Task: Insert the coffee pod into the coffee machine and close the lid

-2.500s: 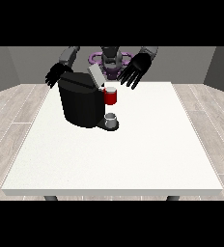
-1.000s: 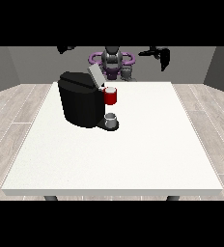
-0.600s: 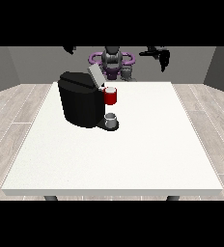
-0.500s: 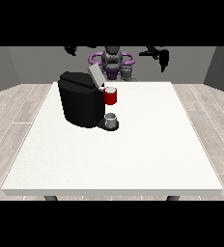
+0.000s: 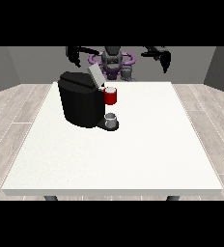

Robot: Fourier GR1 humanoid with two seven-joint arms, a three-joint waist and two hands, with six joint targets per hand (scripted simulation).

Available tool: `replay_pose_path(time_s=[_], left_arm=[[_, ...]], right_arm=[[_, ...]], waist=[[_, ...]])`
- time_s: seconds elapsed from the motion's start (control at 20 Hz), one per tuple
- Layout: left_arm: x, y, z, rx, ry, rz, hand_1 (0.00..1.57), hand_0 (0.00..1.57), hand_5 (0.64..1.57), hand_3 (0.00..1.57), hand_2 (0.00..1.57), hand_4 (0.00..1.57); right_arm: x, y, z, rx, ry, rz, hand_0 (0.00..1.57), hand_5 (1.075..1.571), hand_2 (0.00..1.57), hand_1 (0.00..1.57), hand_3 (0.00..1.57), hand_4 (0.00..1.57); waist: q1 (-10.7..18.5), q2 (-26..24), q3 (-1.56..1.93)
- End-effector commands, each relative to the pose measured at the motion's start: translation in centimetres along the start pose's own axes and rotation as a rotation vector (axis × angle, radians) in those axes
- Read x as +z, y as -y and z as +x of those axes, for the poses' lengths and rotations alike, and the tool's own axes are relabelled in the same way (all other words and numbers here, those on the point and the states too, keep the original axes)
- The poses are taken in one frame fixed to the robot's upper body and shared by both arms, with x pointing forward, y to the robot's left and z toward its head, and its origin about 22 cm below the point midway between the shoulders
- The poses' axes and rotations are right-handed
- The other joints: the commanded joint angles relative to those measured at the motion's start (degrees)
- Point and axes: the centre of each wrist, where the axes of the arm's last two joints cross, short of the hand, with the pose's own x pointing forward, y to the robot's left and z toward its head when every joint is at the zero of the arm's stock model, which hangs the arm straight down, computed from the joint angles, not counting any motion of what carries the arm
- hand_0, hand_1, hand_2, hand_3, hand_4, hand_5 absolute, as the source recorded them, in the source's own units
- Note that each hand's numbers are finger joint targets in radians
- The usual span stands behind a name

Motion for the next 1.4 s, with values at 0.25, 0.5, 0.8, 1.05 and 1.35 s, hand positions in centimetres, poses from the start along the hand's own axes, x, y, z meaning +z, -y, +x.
replay_pose_path(time_s=[0.25,0.5,0.8,1.05,1.35], left_arm=[[0.8,0.3,2.3,-0.055,0.042,0.057,0.0,0.0,1.571,0.0,0.0,0.0],[3.6,-2.1,1.3,-0.058,0.068,0.063,0.0,0.0,1.571,0.0,0.0,0.0],[1.8,-1.2,3.8,-0.042,0.097,0.084,0.0,0.0,1.571,0.0,0.0,0.0],[2.7,-4.3,2.6,-0.071,0.13,0.101,0.0,0.0,1.571,0.0,0.0,0.0],[2.6,-3.4,2.1,-0.068,0.065,0.125,0.0,0.0,1.571,0.0,0.0,0.0]], right_arm=[[-3.3,-1.5,0.8,-0.005,0.014,0.038,0.0,1.571,0.0,0.0,0.0,0.0],[-3.4,-2.0,0.3,0.025,-0.015,0.078,0.0,1.571,0.0,0.0,0.0,0.0],[-5.6,-0.6,1.8,0.043,0.049,0.089,0.0,1.571,0.0,0.0,0.0,0.0],[-5.8,-4.2,1.8,0.052,0.072,0.104,0.0,1.571,0.0,0.0,0.0,0.04],[-6.5,-5.4,2.9,0.036,0.028,0.166,0.0,1.571,0.0,0.0,0.0,0.0]], waist=[[-1.6,5.2,0.0],[-2.7,5.3,-0.01],[-1.8,8.4,0.0],[-3.4,10.0,-0.01],[-4.6,7.7,-0.02]])
